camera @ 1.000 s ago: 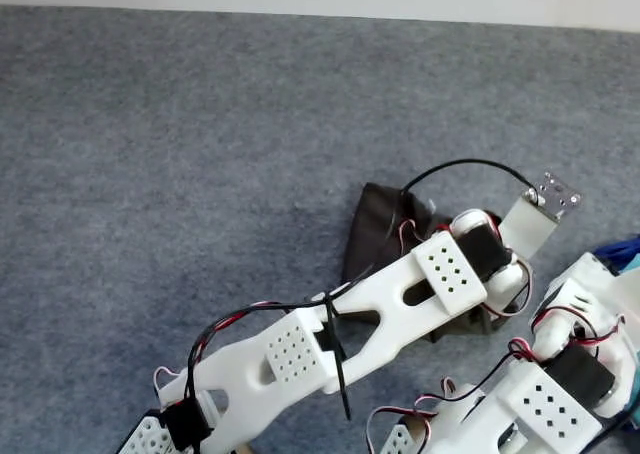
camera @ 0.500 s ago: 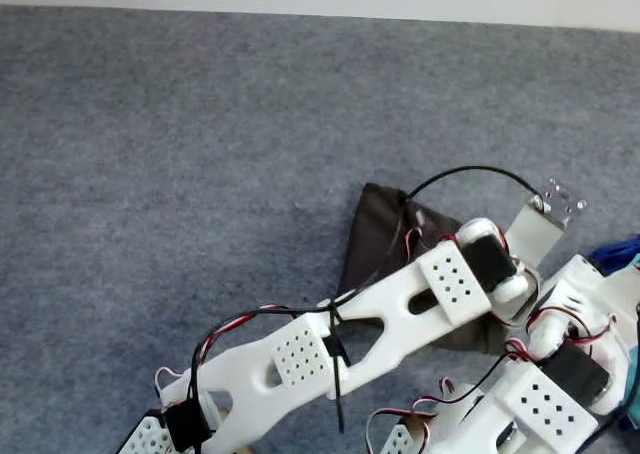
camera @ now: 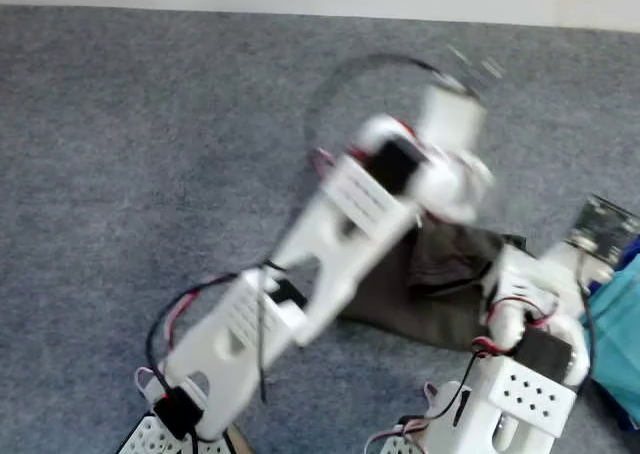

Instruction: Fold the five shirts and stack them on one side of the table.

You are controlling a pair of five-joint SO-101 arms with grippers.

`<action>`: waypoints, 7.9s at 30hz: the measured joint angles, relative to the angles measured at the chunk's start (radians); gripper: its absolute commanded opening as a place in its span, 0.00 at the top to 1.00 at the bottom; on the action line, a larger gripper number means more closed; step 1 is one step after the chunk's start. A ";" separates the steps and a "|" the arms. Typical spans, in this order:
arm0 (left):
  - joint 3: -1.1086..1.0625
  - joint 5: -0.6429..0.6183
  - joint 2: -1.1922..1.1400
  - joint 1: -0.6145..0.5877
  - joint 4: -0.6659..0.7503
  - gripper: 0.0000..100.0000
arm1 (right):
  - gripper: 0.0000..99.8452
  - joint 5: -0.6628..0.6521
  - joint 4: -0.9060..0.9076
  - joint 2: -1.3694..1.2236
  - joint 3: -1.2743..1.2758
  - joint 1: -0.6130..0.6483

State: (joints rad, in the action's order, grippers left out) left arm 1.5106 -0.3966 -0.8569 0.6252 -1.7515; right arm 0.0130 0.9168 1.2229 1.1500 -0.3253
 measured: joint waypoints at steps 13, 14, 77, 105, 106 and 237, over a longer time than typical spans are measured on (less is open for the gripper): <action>-0.259 -0.002 0.000 -0.364 -0.002 0.97 | 0.99 -0.025 -0.075 -0.009 0.015 0.313; -0.299 0.000 0.000 -0.377 -0.002 0.97 | 0.99 -0.028 -0.078 -0.026 0.015 0.331; -1.280 0.054 0.417 -0.292 0.278 0.99 | 0.99 -0.199 -0.196 -0.669 -0.267 0.170; -1.281 0.054 0.417 -0.292 0.282 0.99 | 0.99 -0.258 -0.201 -0.678 -0.089 0.203; -1.281 0.054 0.417 -0.292 0.282 0.99 | 0.99 -0.269 -0.219 -0.678 -0.089 0.184; -1.358 0.058 0.417 -0.293 0.408 0.99 | 0.74 -0.204 -0.107 -0.407 -0.003 -0.112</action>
State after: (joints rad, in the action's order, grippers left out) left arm 0.1527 -0.3383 -0.4396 0.3322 -1.3433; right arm -0.1910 0.8094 0.8163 1.1469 -0.4373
